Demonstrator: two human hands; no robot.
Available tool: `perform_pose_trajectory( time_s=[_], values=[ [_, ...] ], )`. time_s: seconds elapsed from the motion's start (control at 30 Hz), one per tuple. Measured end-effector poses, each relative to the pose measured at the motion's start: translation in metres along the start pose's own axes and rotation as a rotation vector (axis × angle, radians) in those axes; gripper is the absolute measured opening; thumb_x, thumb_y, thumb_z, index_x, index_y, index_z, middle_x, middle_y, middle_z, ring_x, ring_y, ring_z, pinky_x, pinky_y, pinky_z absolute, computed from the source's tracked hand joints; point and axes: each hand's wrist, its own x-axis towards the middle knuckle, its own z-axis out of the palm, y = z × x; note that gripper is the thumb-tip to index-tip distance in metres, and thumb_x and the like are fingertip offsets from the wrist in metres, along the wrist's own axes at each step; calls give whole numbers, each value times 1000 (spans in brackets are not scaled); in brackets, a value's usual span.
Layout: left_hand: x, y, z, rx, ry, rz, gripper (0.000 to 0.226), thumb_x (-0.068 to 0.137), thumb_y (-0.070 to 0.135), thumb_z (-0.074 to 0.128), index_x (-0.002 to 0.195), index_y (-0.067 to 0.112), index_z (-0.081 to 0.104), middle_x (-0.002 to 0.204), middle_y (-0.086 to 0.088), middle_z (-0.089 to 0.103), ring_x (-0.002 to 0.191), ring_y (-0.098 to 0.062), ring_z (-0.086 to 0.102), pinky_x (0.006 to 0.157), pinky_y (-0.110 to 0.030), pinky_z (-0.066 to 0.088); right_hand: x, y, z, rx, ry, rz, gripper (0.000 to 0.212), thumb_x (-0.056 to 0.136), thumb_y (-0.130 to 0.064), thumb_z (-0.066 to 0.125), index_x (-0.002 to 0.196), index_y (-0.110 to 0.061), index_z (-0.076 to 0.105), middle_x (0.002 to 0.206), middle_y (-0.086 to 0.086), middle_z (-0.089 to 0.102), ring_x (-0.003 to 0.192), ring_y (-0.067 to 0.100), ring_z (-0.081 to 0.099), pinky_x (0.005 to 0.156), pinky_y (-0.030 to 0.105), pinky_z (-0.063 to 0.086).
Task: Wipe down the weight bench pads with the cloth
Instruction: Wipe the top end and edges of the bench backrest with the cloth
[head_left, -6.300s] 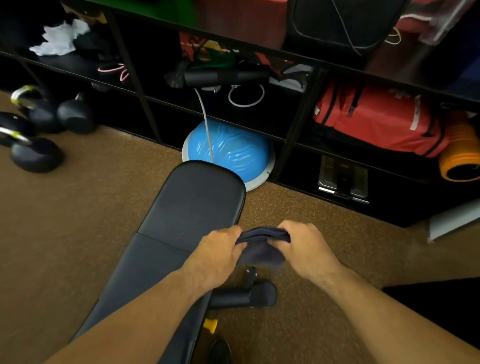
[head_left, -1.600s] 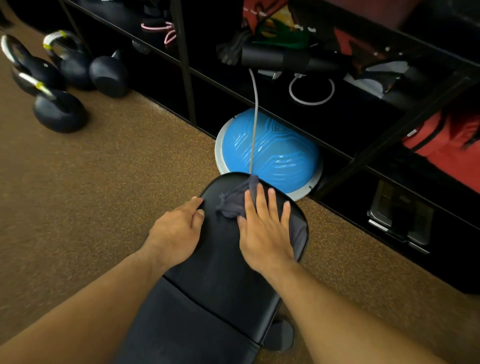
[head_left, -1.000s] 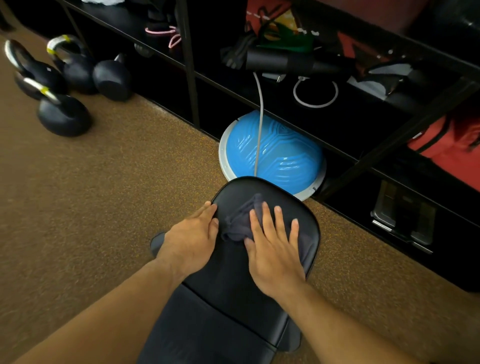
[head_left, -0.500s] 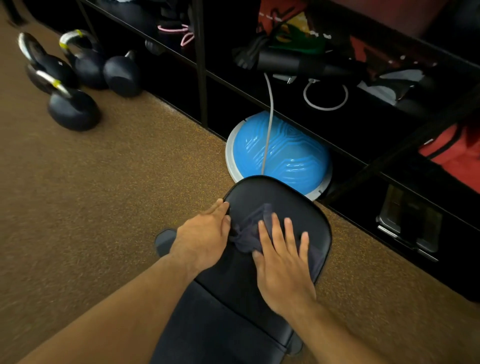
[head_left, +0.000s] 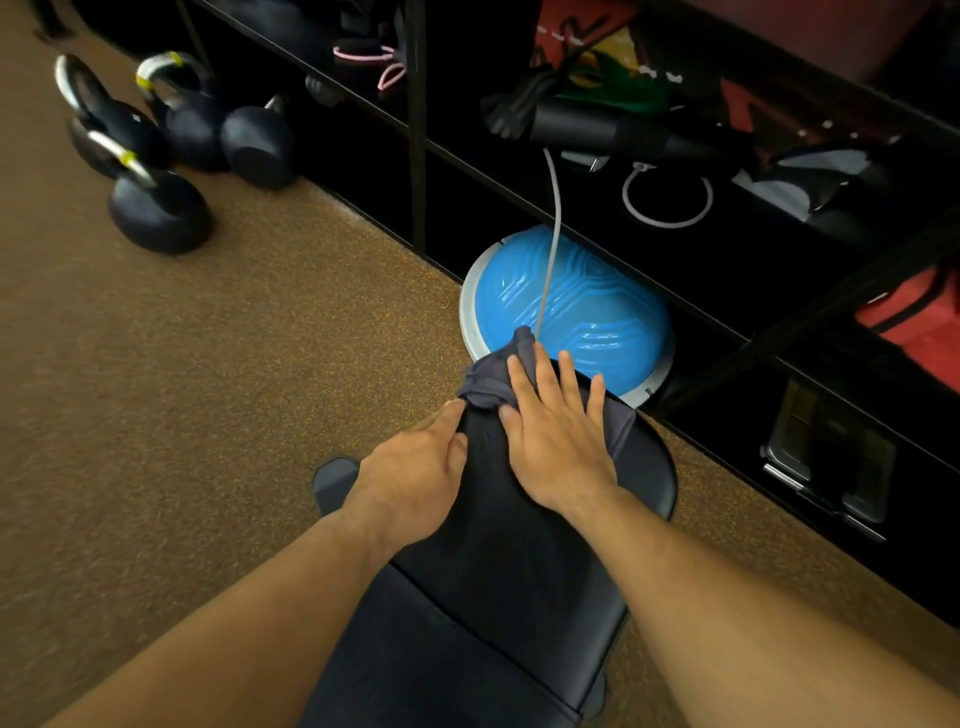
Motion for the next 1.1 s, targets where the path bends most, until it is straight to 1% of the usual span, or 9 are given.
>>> perform_pose_trajectory(
  time_s=[0.17,0.27,0.4,0.53,0.6,0.7,0.83,0.93,1.1],
  values=[
    [-7,-11,-5,-57,-21,-27,53,104,35,30,154,22,22,157,4,32,144,-14,29,118,-33,24,-35,5,6,15,-5,9,61,104,-36,24,153,-30,-10,164,3,-8,148,27,-17,117,56,-9],
    [-13,-16,-4,-68,-31,-45,53,104,36,31,154,21,22,155,2,34,143,-15,31,117,-35,26,-52,6,9,-4,-9,-3,70,102,-26,33,149,-41,-17,164,10,-5,148,36,-14,114,64,-7],
    [-13,-19,-5,-87,-22,-54,52,104,35,32,153,21,23,152,0,40,139,-17,37,115,-36,30,-39,3,6,-69,-38,-73,88,93,-9,44,145,-53,-11,158,3,-30,142,44,-26,101,73,-15],
    [-14,-20,-6,-99,-22,-55,52,104,35,31,153,21,23,152,-1,41,139,-17,37,114,-35,30,-25,1,-1,-84,-90,-125,64,98,-25,36,149,-52,8,157,-8,-32,140,35,-33,101,77,-14],
    [-14,-20,-5,-112,-14,-53,52,104,36,31,153,20,25,152,-1,41,139,-17,36,115,-34,29,-23,0,-1,-29,-85,-117,52,100,-47,27,149,-51,12,158,-13,-28,141,28,-34,103,76,-14],
    [-14,-20,-3,-121,6,-61,53,103,38,31,153,20,26,152,0,41,140,-16,36,116,-33,27,-19,-3,0,62,-32,-56,54,94,-68,21,146,-53,26,161,-16,-18,144,22,-28,105,70,-17],
    [-14,-17,-2,-86,14,-67,55,103,42,30,153,21,26,149,-1,45,137,-19,40,112,-35,32,2,-11,0,213,97,35,39,98,-58,32,126,-43,54,163,-14,7,149,17,-10,112,63,-14],
    [-15,-16,-3,-81,7,-64,55,103,43,30,153,21,25,149,-1,45,136,-19,41,111,-36,33,12,-14,0,285,150,69,34,102,-46,34,120,-27,56,162,-8,18,150,18,0,117,57,-8],
    [-19,-17,-2,-89,11,-59,55,103,42,31,153,20,26,147,-2,47,135,-20,43,111,-35,33,-28,-10,16,287,135,-111,30,103,-36,35,112,-17,57,159,2,28,149,24,13,119,53,4]
  ],
)
